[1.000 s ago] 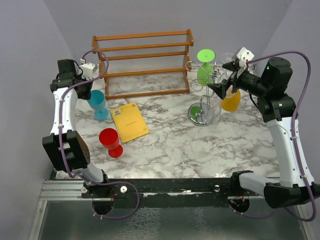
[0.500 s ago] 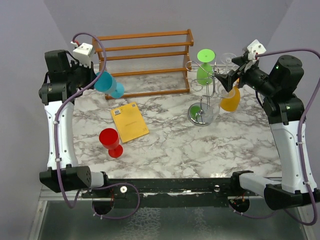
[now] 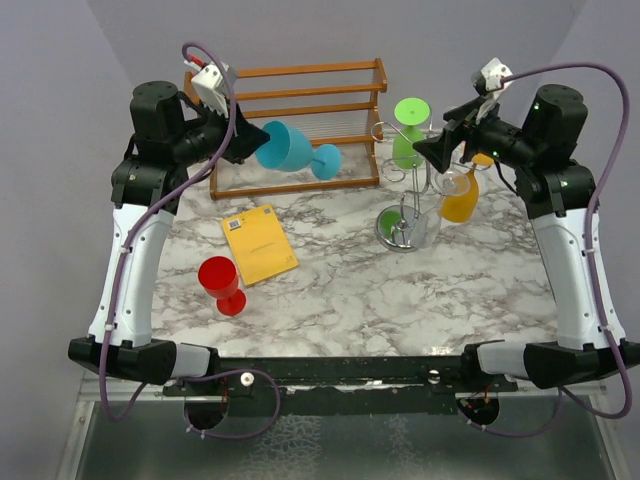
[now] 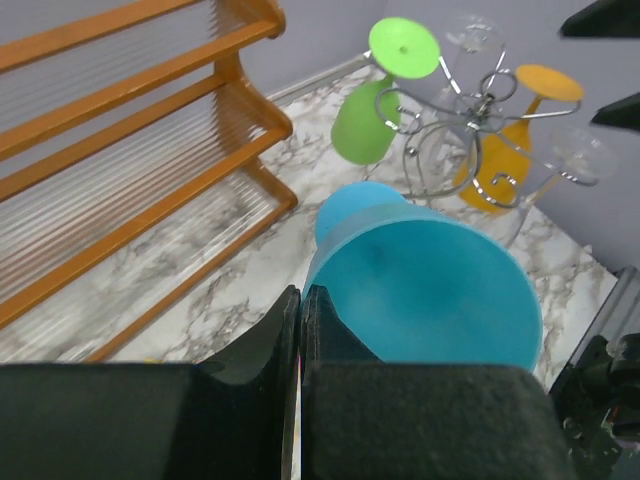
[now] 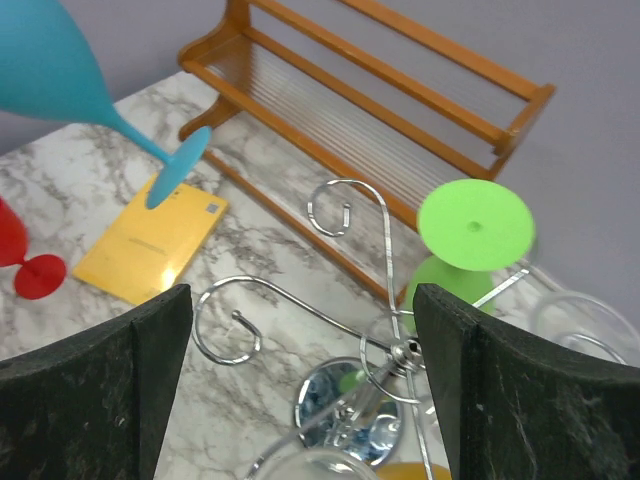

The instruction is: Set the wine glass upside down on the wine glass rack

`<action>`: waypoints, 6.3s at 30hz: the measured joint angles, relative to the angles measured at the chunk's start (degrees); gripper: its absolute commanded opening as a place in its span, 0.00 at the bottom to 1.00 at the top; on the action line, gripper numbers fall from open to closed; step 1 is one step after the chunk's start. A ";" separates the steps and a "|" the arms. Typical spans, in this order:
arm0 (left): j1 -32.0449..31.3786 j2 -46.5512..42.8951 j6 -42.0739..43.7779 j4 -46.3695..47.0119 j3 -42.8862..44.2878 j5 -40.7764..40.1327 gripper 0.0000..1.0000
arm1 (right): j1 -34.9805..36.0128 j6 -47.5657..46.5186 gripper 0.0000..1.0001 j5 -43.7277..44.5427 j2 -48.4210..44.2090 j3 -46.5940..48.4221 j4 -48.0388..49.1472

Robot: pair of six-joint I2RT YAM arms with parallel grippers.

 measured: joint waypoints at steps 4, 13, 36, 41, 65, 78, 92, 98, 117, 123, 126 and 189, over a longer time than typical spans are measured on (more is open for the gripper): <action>-2.01 1.27 -4.79 4.68 2.36 0.39 0.00 | 4.46 1.90 0.89 0.11 3.58 2.21 -1.55; -5.55 1.40 -11.19 15.87 2.58 0.13 0.00 | 9.53 7.93 0.70 0.15 8.20 4.46 -0.46; -6.86 2.40 -15.21 20.52 3.65 -1.31 0.00 | 10.71 22.88 0.30 0.04 9.62 4.61 9.86; -6.88 2.43 -15.23 20.87 3.63 -1.68 0.00 | 11.41 25.03 0.22 0.07 10.73 5.31 10.23; -8.48 2.27 -14.51 22.91 -0.09 -3.04 0.22 | 11.74 27.04 0.01 7.48 11.10 5.51 10.97; -8.52 -1.05 -9.20 19.39 -3.85 -4.13 0.66 | 11.74 19.47 0.01 15.13 8.76 5.14 10.86; -8.52 -5.90 4.61 11.69 -7.82 -17.53 0.94 | 11.74 -11.98 0.01 13.49 2.95 5.75 -1.14; -8.52 -5.79 6.64 10.36 -8.11 -19.21 0.94 | 11.74 -24.61 0.01 11.15 0.31 5.68 -8.52; -8.31 -5.51 8.26 10.36 -8.15 -19.26 0.94 | 11.74 -53.75 0.01 9.92 -6.32 -0.42 -21.18; -8.17 -4.98 8.24 10.38 -8.15 -19.23 0.94 | 11.89 -56.22 0.01 13.97 -6.25 -2.05 -21.03; -7.98 -4.63 8.24 10.38 -8.15 -19.19 0.94 | 12.26 -57.02 0.01 15.78 -6.01 -2.89 -20.37; -7.43 -4.35 9.55 10.34 -8.17 -17.42 0.94 | 18.51 -56.65 0.01 20.02 0.00 -6.25 -7.56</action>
